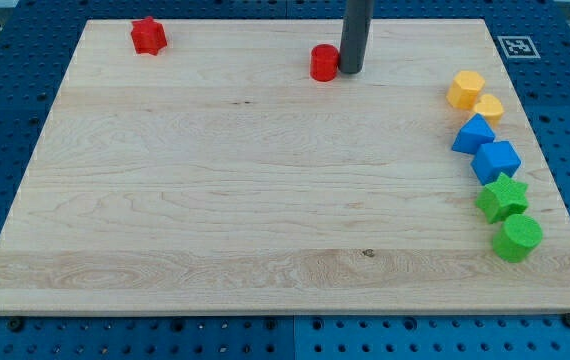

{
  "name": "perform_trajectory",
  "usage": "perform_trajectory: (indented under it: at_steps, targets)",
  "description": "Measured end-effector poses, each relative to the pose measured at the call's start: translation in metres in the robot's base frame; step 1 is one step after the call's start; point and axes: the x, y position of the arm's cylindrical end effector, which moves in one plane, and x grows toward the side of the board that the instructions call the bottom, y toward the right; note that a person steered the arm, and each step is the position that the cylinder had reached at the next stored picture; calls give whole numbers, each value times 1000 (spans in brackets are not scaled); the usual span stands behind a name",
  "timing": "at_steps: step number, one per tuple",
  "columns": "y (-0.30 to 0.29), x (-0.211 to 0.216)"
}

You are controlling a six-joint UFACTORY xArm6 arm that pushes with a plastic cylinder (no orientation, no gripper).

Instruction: Put the red circle diagonal to red star

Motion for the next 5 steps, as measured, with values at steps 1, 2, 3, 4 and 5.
perform_trajectory:
  at_steps: [1,2,3,4,5]
  targets:
    - [-31,0]
    - [-56,0]
    - [-88,2]
    - [-107,5]
    - [-133,6]
